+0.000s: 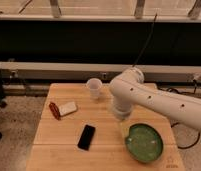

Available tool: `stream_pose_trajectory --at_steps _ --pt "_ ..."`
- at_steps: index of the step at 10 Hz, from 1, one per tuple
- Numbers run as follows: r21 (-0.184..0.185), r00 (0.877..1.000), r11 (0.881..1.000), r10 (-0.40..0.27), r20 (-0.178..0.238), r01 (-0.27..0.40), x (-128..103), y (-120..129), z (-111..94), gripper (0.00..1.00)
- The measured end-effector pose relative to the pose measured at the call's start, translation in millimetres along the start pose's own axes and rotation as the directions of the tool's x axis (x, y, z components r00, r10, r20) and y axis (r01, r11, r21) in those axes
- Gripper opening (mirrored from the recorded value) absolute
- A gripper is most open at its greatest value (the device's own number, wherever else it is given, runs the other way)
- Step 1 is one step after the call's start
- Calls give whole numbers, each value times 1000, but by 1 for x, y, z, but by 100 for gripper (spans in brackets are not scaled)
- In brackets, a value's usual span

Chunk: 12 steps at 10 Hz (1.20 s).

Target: Push the eraser across the table

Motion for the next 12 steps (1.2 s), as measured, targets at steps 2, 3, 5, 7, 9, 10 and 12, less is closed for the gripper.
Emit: stream_pose_trajectory --at_steps 2,3,5,7,9,10,12 --pt "1 1000 1000 -5 1 5 -2 -1 1 80" --pt "2 1000 1000 -8 1 8 -3 -1 1 80" --pt "3 1000 1000 -13 1 13 -5 -2 1 80" --pt "4 1000 1000 -19 2 19 -7 -3 2 80" --pt "4 1000 1000 -22 2 22 -8 -3 2 80" --pt "7 999 999 -52 0 52 -9 -11 23 80" --pt "21 997 997 -75 9 74 -10 -20 52 80"
